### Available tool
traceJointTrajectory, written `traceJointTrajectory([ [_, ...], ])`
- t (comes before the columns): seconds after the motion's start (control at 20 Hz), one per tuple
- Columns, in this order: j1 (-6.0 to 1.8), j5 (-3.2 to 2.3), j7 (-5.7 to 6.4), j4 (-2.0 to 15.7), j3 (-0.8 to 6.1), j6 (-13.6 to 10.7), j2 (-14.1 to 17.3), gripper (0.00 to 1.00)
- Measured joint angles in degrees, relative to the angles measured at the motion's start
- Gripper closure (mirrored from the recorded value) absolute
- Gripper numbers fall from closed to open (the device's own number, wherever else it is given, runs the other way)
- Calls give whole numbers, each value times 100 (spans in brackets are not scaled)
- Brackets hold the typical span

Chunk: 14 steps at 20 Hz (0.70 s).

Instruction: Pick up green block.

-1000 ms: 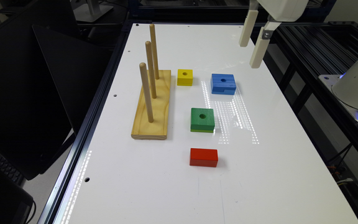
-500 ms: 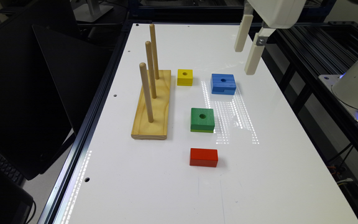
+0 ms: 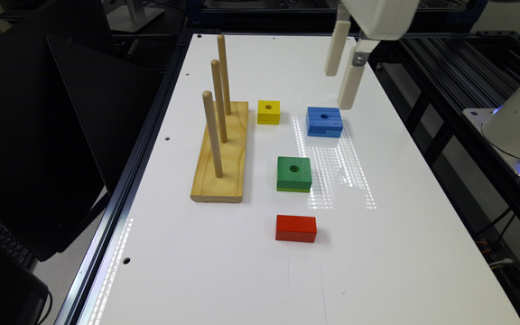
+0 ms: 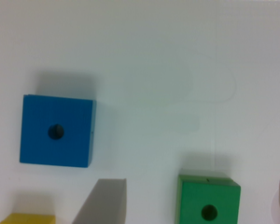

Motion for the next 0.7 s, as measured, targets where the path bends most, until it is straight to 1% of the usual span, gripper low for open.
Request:
traceJointTrajectory([
  [0.15,0,0,2,80,0,0,106,0],
  [0.45,2,0,9,110,7,0,129,0],
  [0.7,1,0,34,121,37,0,130,0],
])
